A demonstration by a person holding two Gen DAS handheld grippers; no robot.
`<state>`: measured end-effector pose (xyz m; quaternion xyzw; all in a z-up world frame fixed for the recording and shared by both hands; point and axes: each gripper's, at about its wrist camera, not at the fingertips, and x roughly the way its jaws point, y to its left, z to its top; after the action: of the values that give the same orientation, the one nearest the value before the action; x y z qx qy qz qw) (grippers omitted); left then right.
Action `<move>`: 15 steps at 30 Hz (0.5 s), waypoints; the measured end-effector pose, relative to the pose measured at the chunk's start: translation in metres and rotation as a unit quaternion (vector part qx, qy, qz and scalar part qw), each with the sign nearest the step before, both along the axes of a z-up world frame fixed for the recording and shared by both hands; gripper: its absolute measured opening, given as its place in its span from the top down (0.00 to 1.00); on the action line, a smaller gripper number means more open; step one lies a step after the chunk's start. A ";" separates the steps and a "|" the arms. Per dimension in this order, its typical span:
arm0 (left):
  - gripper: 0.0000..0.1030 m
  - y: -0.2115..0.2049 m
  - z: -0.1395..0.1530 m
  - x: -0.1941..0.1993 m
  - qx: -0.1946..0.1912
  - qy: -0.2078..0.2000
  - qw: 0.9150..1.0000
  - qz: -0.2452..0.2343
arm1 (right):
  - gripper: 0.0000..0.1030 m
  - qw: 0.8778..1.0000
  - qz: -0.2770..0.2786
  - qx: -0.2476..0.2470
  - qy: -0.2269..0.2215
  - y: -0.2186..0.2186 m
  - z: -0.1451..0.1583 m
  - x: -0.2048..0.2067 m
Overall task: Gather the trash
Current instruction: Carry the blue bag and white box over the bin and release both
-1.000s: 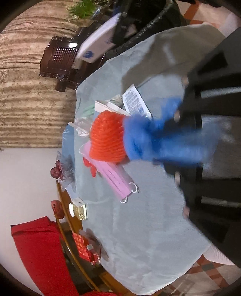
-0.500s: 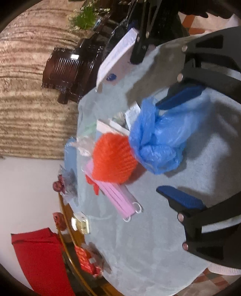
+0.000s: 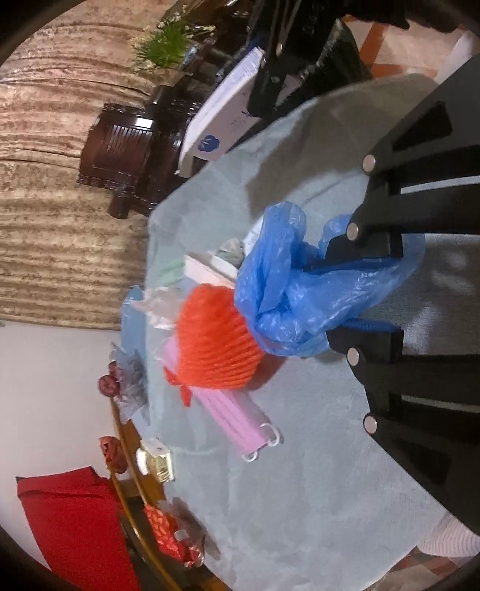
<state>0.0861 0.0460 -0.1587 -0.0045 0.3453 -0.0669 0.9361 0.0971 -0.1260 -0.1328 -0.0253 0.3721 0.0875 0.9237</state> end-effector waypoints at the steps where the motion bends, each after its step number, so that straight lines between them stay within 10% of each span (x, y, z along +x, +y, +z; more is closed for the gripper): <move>1: 0.80 0.000 0.006 -0.003 -0.002 -0.006 1.000 0.000 | 0.48 1.000 -0.002 0.004 -0.004 -0.003 0.003 -0.001; 15: 0.80 -0.098 0.063 0.017 -0.015 -0.060 0.991 -0.120 | 0.48 0.991 -0.124 -0.007 -0.048 -0.120 0.038 -0.029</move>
<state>0.1031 -0.0525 -0.0960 0.0265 0.2853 -0.1842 0.9402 0.0684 -0.2461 -0.0952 0.0106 0.3284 -0.0317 0.9439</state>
